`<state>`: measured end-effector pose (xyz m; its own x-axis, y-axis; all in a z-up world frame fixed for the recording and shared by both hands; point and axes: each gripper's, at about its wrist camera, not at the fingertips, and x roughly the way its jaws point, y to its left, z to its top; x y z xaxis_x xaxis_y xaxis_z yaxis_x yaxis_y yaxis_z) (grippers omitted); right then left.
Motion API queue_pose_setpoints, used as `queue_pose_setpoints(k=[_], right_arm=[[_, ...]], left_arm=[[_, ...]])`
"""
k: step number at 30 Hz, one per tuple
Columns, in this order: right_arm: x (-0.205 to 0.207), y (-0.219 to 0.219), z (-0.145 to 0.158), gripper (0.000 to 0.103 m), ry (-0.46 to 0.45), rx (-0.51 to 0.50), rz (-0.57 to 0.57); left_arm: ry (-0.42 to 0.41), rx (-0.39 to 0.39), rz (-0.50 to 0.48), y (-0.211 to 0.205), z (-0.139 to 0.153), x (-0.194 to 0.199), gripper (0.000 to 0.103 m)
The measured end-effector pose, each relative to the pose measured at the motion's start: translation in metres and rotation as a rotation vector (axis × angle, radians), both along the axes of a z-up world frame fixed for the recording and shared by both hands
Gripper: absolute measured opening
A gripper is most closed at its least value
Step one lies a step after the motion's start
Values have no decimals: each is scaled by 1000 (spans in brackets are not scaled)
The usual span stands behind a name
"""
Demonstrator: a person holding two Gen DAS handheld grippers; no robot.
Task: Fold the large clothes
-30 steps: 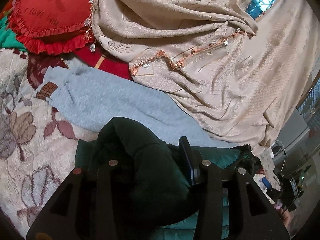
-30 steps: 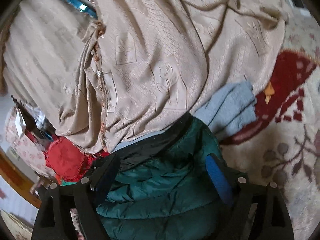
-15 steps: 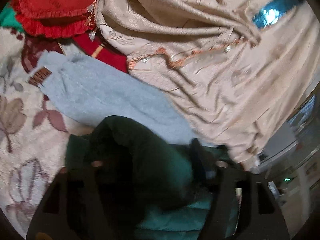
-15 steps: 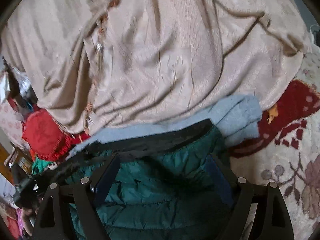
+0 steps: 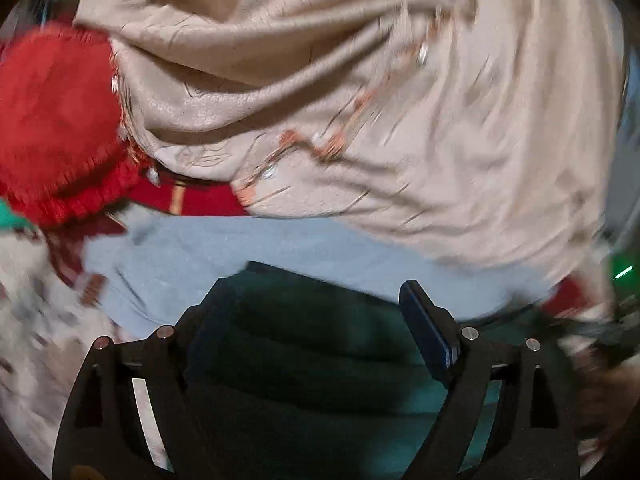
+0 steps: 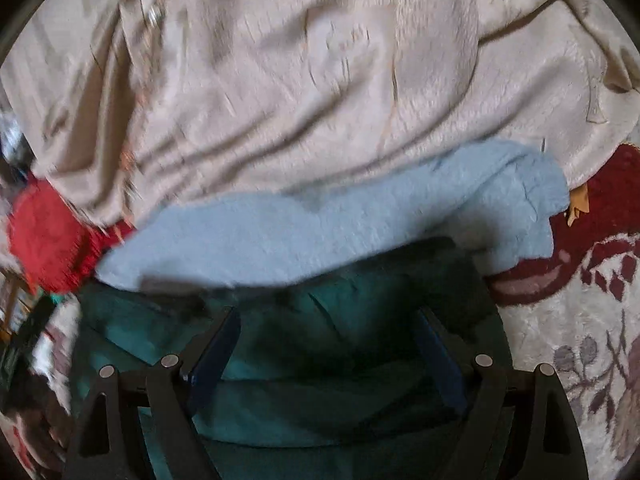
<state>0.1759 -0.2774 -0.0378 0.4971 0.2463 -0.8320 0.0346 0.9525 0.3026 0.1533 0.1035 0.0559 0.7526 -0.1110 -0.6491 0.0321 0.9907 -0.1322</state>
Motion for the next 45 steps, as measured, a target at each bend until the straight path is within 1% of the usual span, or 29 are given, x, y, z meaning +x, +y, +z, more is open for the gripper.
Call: queue_pose_setpoints(k=[1, 2, 4, 5, 6, 7, 8, 9, 12, 14, 19, 21, 22, 23, 25, 26, 27, 32, 34, 35, 36, 37, 39, 42, 44, 45], right_arm=[[3, -1, -7, 86, 20, -3, 8], [5, -3, -12, 86, 32, -1, 11], [8, -4, -21, 87, 56, 1, 19], [9, -4, -23, 89, 55, 2, 26], [10, -3, -25, 93, 55, -1, 31], [10, -3, -25, 93, 55, -1, 31], [13, 0, -30, 96, 65, -28, 41], [15, 1, -32, 98, 68, -35, 48], [16, -1, -29, 98, 58, -23, 45], [15, -2, -27, 98, 52, -17, 44], [-5, -10, 6, 98, -24, -14, 17], [-14, -8, 16, 98, -51, -2, 25], [-16, -6, 17, 98, -57, -14, 35], [-18, -5, 14, 98, -44, -41, 42], [-14, 0, -4, 99, 30, -91, 55], [-12, 3, -9, 101, 43, -108, 61], [-11, 5, -9, 103, 42, -122, 67], [-12, 5, -8, 103, 42, -137, 69], [-11, 11, -5, 103, 18, -141, 61], [-16, 10, 1, 102, -5, -145, 50], [-26, 9, 13, 102, -50, -143, 37], [-34, 9, 20, 102, -77, -138, 32], [-56, 9, 37, 102, -137, -94, 29], [-92, 11, 54, 102, -211, -54, 52], [-111, 17, 61, 102, -255, -58, 94], [-118, 19, 62, 102, -267, -76, 105]], left_arm=[[46, 25, 16, -1, -10, 8, 84], [105, 23, 36, 2, -23, 13, 84], [277, -20, 69, 12, -60, 26, 84], [326, -30, 75, 15, -74, 28, 84], [328, -28, 75, 15, -79, 28, 85], [316, -21, 75, 14, -80, 25, 85], [310, -11, 76, 13, -81, 24, 85], [309, -6, 76, 13, -83, 24, 86], [307, 26, 75, 9, -86, 23, 86], [298, 33, 73, 6, -85, 24, 86], [276, 40, 67, 4, -77, 15, 86], [272, 44, 72, 4, -77, 14, 86], [270, 48, 73, 3, -77, 13, 86], [271, 54, 74, 3, -77, 14, 86], [276, 66, 75, 1, -78, 15, 87], [276, 69, 75, 0, -79, 15, 87], [276, 75, 76, 0, -79, 15, 87], [277, 81, 78, -1, -81, 16, 88], [276, 82, 78, -1, -81, 16, 88], [274, 82, 76, -1, -80, 16, 88], [272, 79, 75, -1, -80, 15, 88], [268, 74, 74, 0, -78, 14, 88], [262, 64, 72, 2, -73, 11, 88], [240, 53, 69, 4, -62, 0, 87], [221, 51, 72, 5, -55, -11, 87], [212, 56, 74, 5, -52, -18, 87]])
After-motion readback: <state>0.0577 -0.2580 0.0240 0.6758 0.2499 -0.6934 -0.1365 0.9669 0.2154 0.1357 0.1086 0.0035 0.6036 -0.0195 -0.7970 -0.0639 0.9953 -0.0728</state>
